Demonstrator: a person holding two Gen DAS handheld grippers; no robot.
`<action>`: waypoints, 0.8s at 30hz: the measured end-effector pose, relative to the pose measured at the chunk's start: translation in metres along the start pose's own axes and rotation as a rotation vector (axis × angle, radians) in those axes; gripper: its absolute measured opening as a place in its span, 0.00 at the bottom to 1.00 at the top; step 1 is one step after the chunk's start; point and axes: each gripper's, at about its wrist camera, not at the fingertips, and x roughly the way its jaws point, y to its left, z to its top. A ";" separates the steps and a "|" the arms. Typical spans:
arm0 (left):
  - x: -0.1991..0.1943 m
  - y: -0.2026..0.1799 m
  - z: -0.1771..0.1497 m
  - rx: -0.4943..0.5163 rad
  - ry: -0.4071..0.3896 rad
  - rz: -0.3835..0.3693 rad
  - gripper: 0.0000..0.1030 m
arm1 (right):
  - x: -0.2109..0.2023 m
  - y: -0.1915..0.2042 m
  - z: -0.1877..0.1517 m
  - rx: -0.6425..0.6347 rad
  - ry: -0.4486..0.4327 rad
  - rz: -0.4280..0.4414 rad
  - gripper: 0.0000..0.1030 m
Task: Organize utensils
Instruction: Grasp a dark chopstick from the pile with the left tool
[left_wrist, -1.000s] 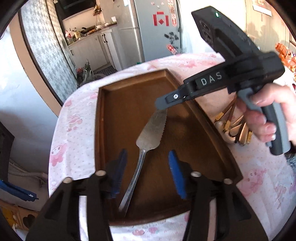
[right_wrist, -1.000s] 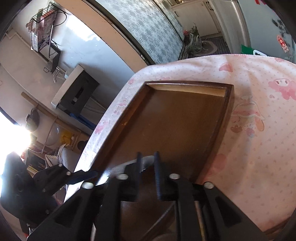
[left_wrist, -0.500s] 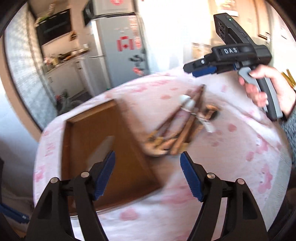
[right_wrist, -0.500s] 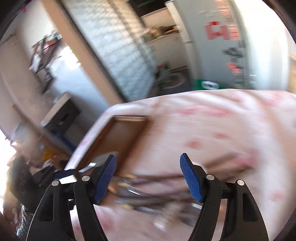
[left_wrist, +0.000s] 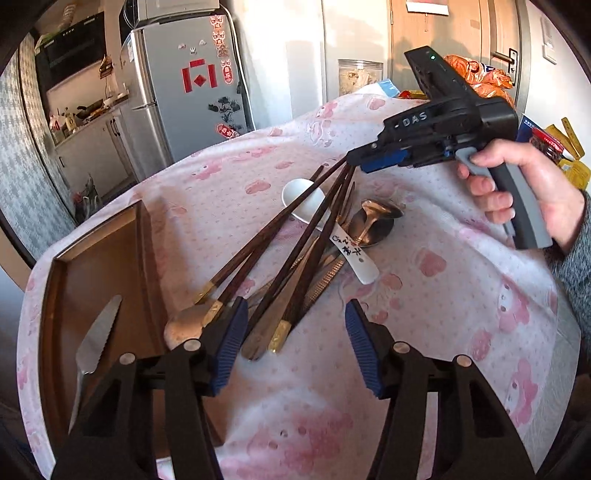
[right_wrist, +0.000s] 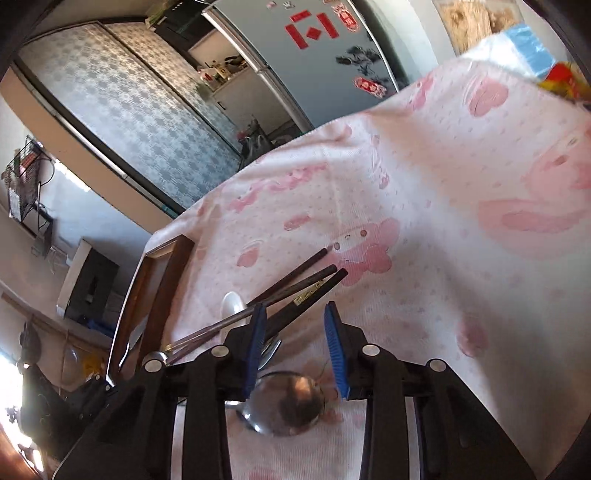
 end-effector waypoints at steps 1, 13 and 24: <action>0.003 -0.001 0.001 0.002 0.003 -0.009 0.58 | 0.001 0.000 0.001 0.003 -0.003 0.006 0.28; 0.013 -0.006 0.005 0.011 0.002 -0.016 0.50 | -0.008 0.009 0.001 -0.041 -0.038 0.025 0.19; 0.026 -0.017 0.008 0.041 0.027 -0.008 0.39 | -0.051 0.041 -0.006 -0.140 -0.139 0.064 0.14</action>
